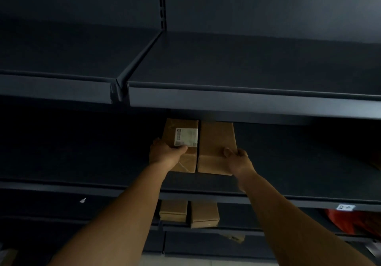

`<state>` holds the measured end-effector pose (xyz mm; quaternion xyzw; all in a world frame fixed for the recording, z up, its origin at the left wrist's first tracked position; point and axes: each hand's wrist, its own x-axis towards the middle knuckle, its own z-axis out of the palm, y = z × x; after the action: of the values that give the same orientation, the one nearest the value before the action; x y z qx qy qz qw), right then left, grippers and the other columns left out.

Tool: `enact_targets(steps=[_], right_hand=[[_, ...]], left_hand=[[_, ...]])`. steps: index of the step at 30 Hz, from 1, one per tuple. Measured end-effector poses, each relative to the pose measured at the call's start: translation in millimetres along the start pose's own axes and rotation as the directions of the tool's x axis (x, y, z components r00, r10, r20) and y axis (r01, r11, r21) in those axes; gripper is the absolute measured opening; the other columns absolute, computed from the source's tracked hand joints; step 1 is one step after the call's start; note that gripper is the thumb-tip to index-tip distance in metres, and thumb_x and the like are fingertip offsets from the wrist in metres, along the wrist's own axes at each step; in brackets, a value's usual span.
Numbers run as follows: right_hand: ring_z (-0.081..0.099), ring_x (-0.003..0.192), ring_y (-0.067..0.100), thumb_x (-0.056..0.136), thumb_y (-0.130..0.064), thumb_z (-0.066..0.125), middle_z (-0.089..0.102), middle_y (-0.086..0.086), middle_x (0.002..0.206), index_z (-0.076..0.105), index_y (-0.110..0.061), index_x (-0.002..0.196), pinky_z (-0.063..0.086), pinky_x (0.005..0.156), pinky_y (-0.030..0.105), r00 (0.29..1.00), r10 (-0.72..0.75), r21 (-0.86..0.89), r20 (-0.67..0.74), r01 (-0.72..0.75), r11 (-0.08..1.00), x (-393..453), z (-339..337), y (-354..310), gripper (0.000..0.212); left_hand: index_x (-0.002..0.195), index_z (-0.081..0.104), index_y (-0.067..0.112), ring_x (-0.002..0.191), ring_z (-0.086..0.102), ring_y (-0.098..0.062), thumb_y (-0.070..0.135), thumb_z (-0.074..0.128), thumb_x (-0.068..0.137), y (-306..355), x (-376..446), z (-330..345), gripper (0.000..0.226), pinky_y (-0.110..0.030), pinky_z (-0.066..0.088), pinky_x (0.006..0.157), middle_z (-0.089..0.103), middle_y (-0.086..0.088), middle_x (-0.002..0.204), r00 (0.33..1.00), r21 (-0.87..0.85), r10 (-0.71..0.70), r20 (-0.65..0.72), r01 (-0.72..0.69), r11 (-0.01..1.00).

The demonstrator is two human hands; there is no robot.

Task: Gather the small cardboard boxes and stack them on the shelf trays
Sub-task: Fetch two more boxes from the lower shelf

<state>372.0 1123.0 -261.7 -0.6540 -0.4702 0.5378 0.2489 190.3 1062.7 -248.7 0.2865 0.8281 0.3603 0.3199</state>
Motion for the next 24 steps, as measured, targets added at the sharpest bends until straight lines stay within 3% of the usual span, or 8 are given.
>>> enact_targets(steps=[2,8,11,13,20,24], right_hand=[[0.05,0.112,0.028,0.094,-0.037,0.051,0.05,0.01,0.133,0.034,-0.02,0.142,0.039,0.084,0.035,1.0,0.011,0.026,-0.018,-0.01,1.0,2,2,0,0.053],[0.057,0.091,0.023,0.09,-0.043,0.054,0.056,0.006,0.113,0.046,-0.022,0.131,0.048,0.085,0.039,1.0,0.026,0.198,-0.006,-0.024,0.98,-7,14,-1,0.047],[0.057,0.099,0.028,0.086,-0.048,0.054,0.056,0.005,0.113,0.047,-0.026,0.126,0.049,0.091,0.048,0.999,0.023,0.261,0.046,-0.034,0.965,-26,30,-6,0.047],[0.054,0.102,0.027,0.086,-0.049,0.052,0.055,0.004,0.114,0.048,-0.03,0.124,0.048,0.091,0.049,0.998,-0.006,0.273,0.067,-0.012,0.962,-44,42,-10,0.043],[0.054,0.107,0.024,0.086,-0.047,0.052,0.054,0.002,0.118,0.048,-0.033,0.115,0.047,0.096,0.049,0.965,-0.187,0.305,0.186,0.124,0.944,-152,105,-21,0.032],[0.051,0.108,0.025,0.086,-0.048,0.05,0.052,0.002,0.119,0.048,-0.034,0.112,0.046,0.096,0.05,0.928,-0.284,0.322,0.243,0.199,0.926,-235,144,-25,0.029]], left_hand=[[0.138,0.041,0.013,0.118,0.054,-0.028,0.039,0.075,0.076,-1,0,-5,0.075,-0.035,0.049,0.092,0.053,-0.009,0.133,1.0,-0.057,-0.017,-0.01,0.017,0.998],[0.128,0.047,0.025,0.096,0.056,-0.02,0.041,0.07,0.08,-15,-16,-39,0.056,-0.032,0.048,0.078,0.056,0.001,0.112,0.999,-0.286,-0.034,-0.001,0.032,0.958],[0.122,0.049,0.03,0.1,0.058,-0.022,0.048,0.068,0.079,-28,-27,-62,0.05,-0.038,0.052,0.082,0.056,-0.001,0.116,0.997,-0.39,-0.068,-0.031,0.051,0.919],[0.119,0.048,0.036,0.101,0.057,-0.024,0.052,0.066,0.077,-38,-39,-83,0.048,-0.036,0.051,0.073,0.052,-0.004,0.124,0.996,-0.433,-0.07,-0.053,0.04,0.9],[0.12,0.047,0.034,0.097,0.053,-0.021,0.041,0.06,0.084,-78,-115,-181,0.038,-0.035,0.049,0.075,0.039,0.0,0.125,0.935,-0.46,-0.06,-0.348,-0.115,0.881],[0.131,0.043,0.035,0.083,0.048,-0.007,0.044,0.055,0.087,-109,-181,-249,0.046,-0.029,0.044,0.07,0.035,0.004,0.123,0.873,-0.436,-0.065,-0.483,-0.175,0.883]])
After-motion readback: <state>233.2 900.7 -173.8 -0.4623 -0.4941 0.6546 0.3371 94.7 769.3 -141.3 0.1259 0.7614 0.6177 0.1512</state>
